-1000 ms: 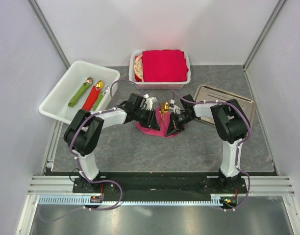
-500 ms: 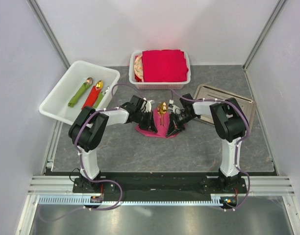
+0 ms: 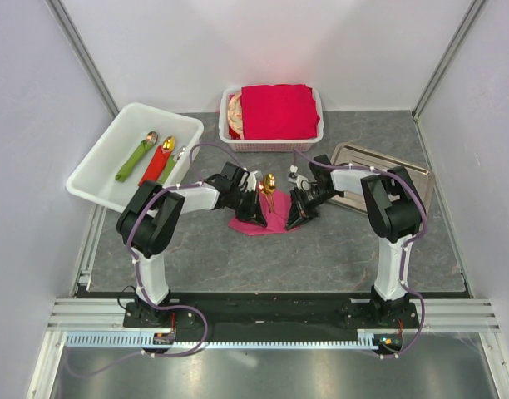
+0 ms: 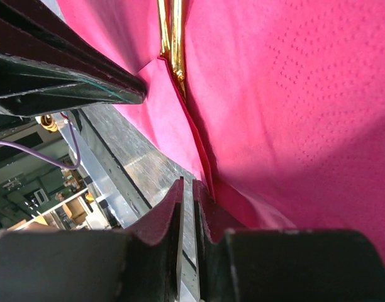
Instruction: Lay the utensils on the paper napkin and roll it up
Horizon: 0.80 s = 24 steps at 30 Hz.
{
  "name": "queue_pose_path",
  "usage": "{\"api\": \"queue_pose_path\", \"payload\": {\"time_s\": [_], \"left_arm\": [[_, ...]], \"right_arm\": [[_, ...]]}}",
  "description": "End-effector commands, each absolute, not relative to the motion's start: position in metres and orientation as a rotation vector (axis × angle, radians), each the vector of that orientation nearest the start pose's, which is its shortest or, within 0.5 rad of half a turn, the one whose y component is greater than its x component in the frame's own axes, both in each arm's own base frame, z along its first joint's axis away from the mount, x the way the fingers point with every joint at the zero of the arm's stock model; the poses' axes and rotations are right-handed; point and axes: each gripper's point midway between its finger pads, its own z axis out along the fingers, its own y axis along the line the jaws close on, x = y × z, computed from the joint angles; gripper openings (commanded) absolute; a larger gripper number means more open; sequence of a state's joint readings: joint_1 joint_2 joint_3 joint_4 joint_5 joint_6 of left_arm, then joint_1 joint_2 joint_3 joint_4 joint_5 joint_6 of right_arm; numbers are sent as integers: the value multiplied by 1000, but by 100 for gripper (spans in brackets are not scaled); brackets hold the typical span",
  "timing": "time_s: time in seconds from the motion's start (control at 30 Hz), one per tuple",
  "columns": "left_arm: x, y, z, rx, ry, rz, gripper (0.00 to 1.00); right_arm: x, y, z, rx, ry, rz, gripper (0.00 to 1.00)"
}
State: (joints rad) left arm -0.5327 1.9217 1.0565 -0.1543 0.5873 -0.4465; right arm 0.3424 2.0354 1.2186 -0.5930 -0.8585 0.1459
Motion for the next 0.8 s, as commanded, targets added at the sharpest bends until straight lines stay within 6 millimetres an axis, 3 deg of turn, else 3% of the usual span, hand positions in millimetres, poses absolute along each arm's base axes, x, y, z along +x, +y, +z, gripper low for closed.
{"api": "queue_pose_path", "payload": {"time_s": [0.0,0.23,0.57,0.67,0.77], "left_arm": [[278,-291,2,319,2782,-1028,2],[278,-289,0,327,2790,-1017,2],[278,-289,-2,333,2797,-1013,2],[278,-290,0,341,2793,-1018,2],[279,-292,0,354,2787,-1024,2]], "right_arm": [[278,239,27,-387,2875,1285,15],[272,217,0,-234,2982,1216,10],[254,190,-6,-142,3033,1203,9],[256,186,3,-136,3001,1235,8],[263,202,31,-187,2884,1367,8]]}}
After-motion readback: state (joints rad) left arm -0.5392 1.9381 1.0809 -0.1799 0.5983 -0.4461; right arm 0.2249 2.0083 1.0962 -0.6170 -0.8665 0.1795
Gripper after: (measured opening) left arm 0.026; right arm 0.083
